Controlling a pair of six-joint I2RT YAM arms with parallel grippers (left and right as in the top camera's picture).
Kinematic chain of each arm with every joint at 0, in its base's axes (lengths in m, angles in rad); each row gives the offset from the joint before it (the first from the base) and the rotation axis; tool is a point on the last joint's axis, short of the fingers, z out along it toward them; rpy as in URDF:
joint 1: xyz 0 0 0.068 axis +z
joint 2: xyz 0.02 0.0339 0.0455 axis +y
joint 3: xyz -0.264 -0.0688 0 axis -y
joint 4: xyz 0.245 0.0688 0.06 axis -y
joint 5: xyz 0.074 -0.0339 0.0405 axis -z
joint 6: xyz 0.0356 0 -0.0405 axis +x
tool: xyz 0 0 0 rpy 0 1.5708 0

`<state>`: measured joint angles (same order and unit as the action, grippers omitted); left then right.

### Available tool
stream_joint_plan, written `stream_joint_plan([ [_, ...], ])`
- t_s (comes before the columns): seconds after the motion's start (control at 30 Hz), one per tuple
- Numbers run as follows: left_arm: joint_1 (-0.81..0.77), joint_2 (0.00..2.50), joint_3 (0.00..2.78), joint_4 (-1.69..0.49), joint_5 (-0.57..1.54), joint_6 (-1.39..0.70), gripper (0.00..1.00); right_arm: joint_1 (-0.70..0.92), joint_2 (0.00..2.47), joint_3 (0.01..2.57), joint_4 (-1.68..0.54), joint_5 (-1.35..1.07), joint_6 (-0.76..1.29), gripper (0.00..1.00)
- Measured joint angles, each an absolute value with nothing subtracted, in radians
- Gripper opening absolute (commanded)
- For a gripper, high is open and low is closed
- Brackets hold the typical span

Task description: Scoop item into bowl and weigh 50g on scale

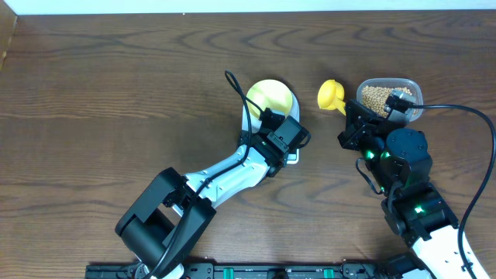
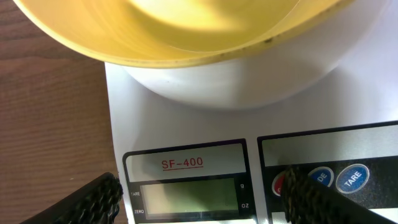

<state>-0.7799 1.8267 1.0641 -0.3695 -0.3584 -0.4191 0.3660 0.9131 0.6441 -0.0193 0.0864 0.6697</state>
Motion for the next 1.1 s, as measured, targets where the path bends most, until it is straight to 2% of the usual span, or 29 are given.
stream_joint_plan([
  [1.1, -0.78, 1.837, 1.064, -0.351, -0.369, -0.422, 0.84, 0.366, 0.913, 0.644, -0.019, 0.086, 0.67, 0.01],
])
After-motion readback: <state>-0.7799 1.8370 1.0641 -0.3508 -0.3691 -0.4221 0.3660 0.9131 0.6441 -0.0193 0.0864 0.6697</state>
